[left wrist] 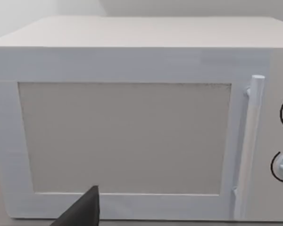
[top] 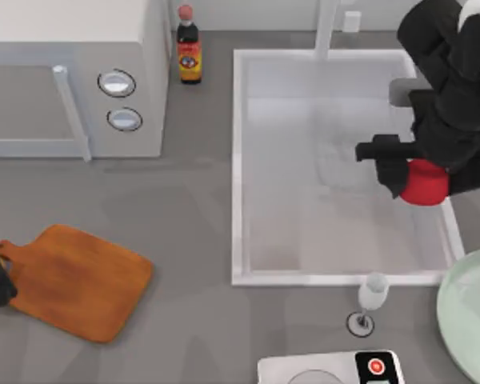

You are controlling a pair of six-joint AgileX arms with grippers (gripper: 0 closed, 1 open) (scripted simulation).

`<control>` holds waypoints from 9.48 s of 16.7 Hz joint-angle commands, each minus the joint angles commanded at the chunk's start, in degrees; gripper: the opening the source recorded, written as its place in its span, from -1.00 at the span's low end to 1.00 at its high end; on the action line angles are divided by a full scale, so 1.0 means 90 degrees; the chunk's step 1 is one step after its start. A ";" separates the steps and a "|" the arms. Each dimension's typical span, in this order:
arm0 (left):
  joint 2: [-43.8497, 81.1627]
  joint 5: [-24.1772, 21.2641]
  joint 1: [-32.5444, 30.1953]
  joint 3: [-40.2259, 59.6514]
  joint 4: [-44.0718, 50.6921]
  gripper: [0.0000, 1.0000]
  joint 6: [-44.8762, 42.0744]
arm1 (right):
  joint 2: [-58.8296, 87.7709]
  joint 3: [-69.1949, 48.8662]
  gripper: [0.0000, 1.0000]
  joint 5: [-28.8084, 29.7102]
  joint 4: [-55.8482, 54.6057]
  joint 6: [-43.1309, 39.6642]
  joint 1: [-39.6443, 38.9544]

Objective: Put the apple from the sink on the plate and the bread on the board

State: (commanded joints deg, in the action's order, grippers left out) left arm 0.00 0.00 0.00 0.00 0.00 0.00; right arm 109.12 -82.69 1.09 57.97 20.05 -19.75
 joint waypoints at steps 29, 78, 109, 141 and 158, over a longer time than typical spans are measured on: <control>0.0000 0.0000 0.0000 0.0000 0.0000 1.00 0.0000 | -0.3201 0.2583 0.36 -0.0120 0.1240 -0.1549 0.1563; 0.1443 -0.0009 0.0097 0.0766 0.0923 1.00 -0.0219 | -1.2124 0.9188 1.00 -0.0121 -0.6442 -0.2228 0.2195; 1.0714 0.0001 0.0893 0.7167 0.6463 1.00 -0.1936 | -1.2124 0.9188 1.00 -0.0121 -0.6442 -0.2228 0.2195; 1.1495 -0.0001 0.0906 0.6133 0.4649 -1.00 -0.1961 | -1.2124 0.9188 1.00 -0.0121 -0.6442 -0.2228 0.2195; 1.0578 -0.0040 0.0876 0.7706 0.7077 -1.00 -0.1932 | -1.2124 0.9188 1.00 -0.0121 -0.6442 -0.2228 0.2195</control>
State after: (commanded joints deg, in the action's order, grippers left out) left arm 95.20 -0.36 7.88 69.35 63.69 -17.39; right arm 0.00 0.00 0.00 0.00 0.00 0.00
